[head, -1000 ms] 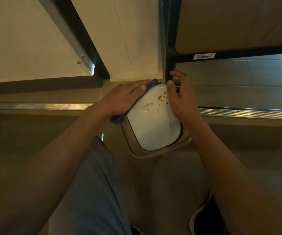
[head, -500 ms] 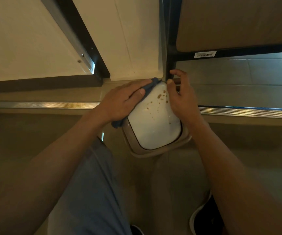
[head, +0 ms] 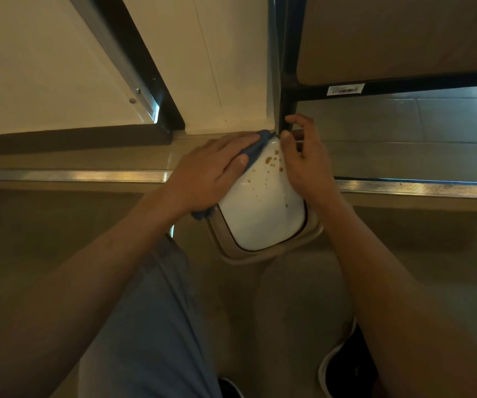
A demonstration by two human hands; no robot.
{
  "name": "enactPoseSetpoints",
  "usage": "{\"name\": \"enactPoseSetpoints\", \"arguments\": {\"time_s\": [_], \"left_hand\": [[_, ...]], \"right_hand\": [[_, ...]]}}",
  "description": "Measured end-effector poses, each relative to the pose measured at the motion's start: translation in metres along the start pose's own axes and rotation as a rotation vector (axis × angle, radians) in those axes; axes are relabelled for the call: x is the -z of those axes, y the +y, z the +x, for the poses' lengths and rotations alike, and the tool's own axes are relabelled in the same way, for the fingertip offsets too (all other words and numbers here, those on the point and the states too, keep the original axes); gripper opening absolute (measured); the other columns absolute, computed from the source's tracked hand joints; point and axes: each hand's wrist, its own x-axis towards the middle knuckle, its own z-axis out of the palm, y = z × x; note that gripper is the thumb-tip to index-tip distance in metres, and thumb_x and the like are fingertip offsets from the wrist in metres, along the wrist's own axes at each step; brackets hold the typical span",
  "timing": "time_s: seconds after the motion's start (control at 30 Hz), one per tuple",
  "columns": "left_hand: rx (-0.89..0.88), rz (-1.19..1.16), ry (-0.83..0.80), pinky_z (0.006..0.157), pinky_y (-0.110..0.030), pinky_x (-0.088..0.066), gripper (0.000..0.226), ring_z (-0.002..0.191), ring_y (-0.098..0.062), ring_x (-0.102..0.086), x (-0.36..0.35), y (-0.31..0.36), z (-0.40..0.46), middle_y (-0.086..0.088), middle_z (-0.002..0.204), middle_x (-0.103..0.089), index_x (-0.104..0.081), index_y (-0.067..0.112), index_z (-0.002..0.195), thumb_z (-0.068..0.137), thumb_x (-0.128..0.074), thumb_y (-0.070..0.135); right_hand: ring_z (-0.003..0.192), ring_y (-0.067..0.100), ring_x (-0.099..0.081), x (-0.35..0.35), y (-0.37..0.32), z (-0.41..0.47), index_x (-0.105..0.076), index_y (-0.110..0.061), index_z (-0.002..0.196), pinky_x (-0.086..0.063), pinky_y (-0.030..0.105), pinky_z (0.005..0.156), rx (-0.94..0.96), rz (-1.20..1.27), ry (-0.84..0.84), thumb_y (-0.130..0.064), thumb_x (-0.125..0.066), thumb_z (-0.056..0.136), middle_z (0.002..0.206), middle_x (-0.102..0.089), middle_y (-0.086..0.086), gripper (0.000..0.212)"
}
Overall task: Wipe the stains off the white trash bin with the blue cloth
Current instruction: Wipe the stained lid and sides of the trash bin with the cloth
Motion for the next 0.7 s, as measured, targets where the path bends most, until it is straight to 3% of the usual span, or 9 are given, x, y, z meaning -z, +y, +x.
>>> {"name": "enactPoseSetpoints", "arguments": {"time_s": [0.13,0.23,0.33,0.43,0.53,0.6,0.7], "left_hand": [[0.167,-0.146,-0.068,0.107,-0.037,-0.041,0.046,0.132,-0.02,-0.052,0.006,-0.006,0.018,0.0,0.148,-0.055,-0.045,0.031,0.15,0.11,-0.026,0.041],[0.301,-0.023,-0.136,0.096,-0.041,-0.048,0.047,0.115,-0.028,-0.06,0.002,0.012,0.048,-0.006,0.133,-0.064,-0.055,0.025,0.141,0.11,-0.022,0.04],[0.208,0.112,-0.043,0.09,-0.043,-0.049,0.046,0.109,-0.028,-0.062,-0.006,0.034,0.048,-0.006,0.132,-0.063,-0.049,0.025,0.145,0.11,-0.023,0.039],[0.039,0.124,0.024,0.097,-0.041,-0.048,0.051,0.126,-0.025,-0.057,-0.008,0.03,0.024,-0.001,0.15,-0.053,-0.041,0.026,0.154,0.108,-0.026,0.043],[-0.008,0.019,0.046,0.107,-0.038,-0.043,0.05,0.136,-0.019,-0.05,-0.002,0.007,0.003,0.004,0.155,-0.048,-0.041,0.028,0.154,0.107,-0.032,0.043],[0.044,-0.068,0.066,0.106,-0.037,-0.043,0.047,0.132,-0.019,-0.052,-0.001,-0.002,-0.001,0.002,0.15,-0.053,-0.044,0.03,0.152,0.108,-0.033,0.042],[0.265,-0.089,-0.003,0.095,-0.038,-0.046,0.043,0.116,-0.023,-0.059,0.001,0.005,0.023,-0.003,0.135,-0.064,-0.057,0.03,0.139,0.109,-0.028,0.04]], "right_hand": [[0.095,0.002,-0.058,0.001,0.001,0.0,-0.042,-0.028,0.139,-0.052,0.029,0.083,-0.002,-0.018,-0.002,-0.033,-0.043,0.106,0.112,-0.059,-0.001,0.034],[0.096,0.01,-0.061,0.001,0.002,0.0,-0.041,-0.03,0.138,-0.055,0.038,0.086,-0.002,-0.016,0.0,-0.035,-0.043,0.105,0.114,-0.061,0.002,0.033],[0.098,0.014,-0.063,0.003,0.002,0.001,-0.041,-0.03,0.138,-0.056,0.043,0.088,-0.004,-0.008,0.003,-0.036,-0.043,0.105,0.114,-0.063,0.004,0.034],[0.1,0.011,-0.062,0.003,0.0,0.0,-0.041,-0.025,0.14,-0.055,0.038,0.089,0.016,-0.003,-0.005,-0.033,-0.044,0.105,0.115,-0.063,0.002,0.035],[0.101,0.01,-0.061,0.002,-0.003,-0.001,-0.043,-0.024,0.139,-0.054,0.036,0.09,0.01,0.011,0.0,-0.031,-0.046,0.106,0.115,-0.061,-0.001,0.034],[0.099,0.01,-0.061,0.001,-0.003,-0.001,-0.043,-0.025,0.138,-0.055,0.038,0.089,0.01,0.005,0.006,-0.03,-0.046,0.105,0.113,-0.06,-0.002,0.033],[0.097,0.008,-0.06,0.001,-0.003,-0.002,-0.044,-0.027,0.136,-0.055,0.036,0.087,0.015,-0.011,0.005,-0.03,-0.044,0.106,0.114,-0.06,-0.001,0.031]]}}
